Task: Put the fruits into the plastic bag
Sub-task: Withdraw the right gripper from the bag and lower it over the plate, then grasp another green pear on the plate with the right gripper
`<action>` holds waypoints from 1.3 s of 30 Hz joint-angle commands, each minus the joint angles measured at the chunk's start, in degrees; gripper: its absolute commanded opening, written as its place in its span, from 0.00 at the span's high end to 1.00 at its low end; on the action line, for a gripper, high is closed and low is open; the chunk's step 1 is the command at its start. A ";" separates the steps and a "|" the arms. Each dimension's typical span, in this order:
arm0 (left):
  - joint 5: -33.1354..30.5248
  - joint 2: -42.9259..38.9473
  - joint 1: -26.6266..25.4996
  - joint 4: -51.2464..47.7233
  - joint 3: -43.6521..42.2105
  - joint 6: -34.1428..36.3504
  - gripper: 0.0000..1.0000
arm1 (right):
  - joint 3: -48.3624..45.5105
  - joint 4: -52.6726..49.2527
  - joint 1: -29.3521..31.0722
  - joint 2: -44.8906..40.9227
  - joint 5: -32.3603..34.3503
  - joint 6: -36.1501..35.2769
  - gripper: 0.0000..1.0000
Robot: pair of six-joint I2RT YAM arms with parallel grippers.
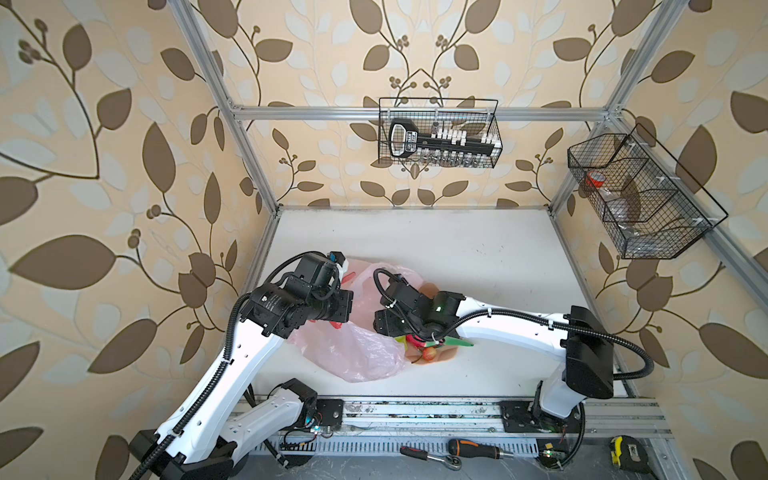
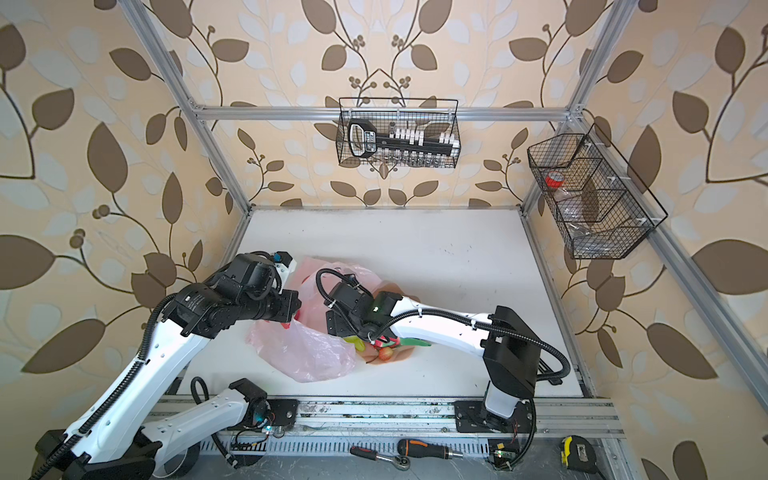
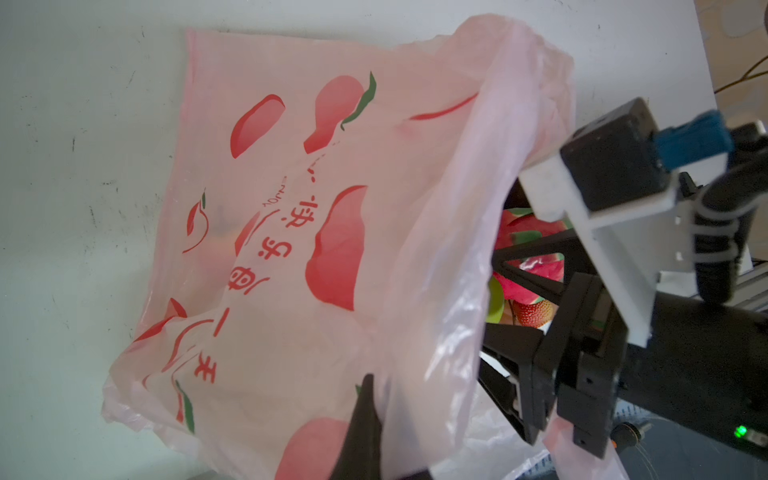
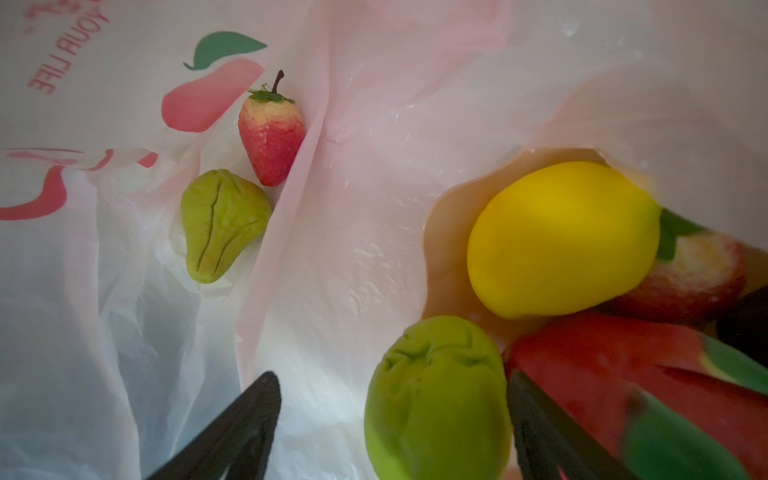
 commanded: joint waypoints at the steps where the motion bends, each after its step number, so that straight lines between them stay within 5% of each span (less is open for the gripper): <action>1: -0.25 -1.00 0.24 -0.85 1.12 0.98 0.99 | 2.26 -2.72 0.53 1.29 1.62 -1.65 0.14; 39: -0.21 -1.14 0.25 -0.49 0.41 0.58 0.99 | 3.40 -7.58 2.37 6.29 4.82 -5.67 0.21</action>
